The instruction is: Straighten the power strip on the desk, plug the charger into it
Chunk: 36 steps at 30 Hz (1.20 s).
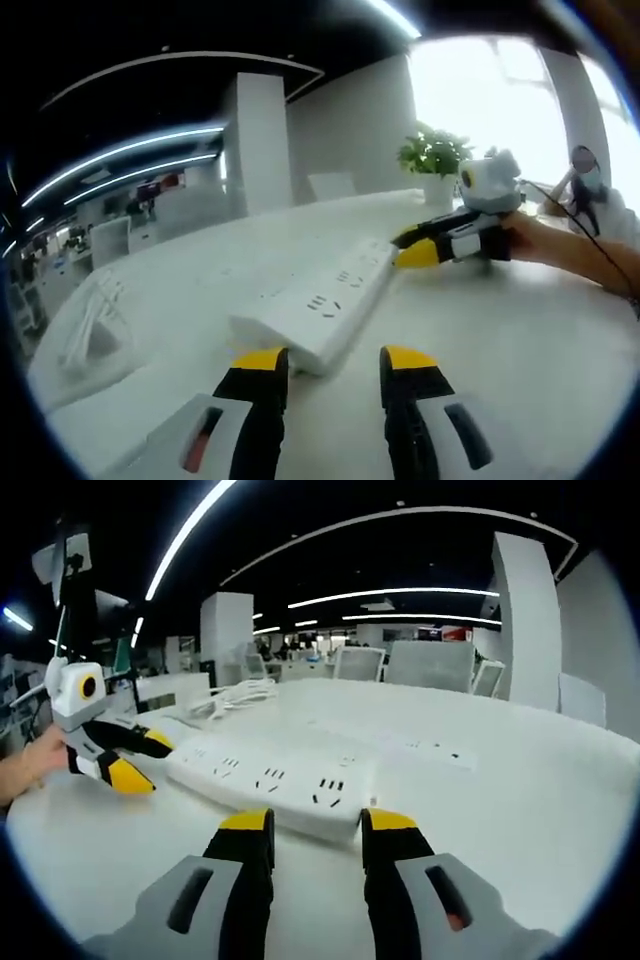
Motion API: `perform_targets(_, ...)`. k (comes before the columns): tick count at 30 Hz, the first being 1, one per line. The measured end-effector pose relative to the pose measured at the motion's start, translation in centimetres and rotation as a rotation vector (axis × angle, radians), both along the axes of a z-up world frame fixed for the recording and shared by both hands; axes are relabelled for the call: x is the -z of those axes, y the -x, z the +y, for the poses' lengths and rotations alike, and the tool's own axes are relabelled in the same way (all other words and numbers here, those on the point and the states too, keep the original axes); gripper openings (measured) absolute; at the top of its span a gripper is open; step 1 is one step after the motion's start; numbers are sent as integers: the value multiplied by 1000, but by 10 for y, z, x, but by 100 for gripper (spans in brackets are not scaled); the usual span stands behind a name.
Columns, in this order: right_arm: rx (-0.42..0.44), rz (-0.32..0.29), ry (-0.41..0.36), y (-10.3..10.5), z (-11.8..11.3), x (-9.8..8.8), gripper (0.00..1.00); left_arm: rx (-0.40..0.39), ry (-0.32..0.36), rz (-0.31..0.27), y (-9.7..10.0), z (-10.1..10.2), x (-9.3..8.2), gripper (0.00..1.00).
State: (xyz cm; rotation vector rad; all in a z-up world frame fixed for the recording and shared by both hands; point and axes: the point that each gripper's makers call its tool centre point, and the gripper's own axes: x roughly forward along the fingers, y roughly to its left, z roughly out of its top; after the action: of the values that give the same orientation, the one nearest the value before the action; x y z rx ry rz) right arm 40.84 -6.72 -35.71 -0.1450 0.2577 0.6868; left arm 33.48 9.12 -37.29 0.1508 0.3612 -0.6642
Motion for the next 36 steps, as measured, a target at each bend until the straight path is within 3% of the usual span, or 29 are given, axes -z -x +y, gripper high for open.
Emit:
perform_targets(12,-2,-10,28,8,2,1,29,-17,45,14,3,6,-2,31)
perform_targets(36,14,-21,55,20,1,1,25,-33,16,16,10,11,-1,29)
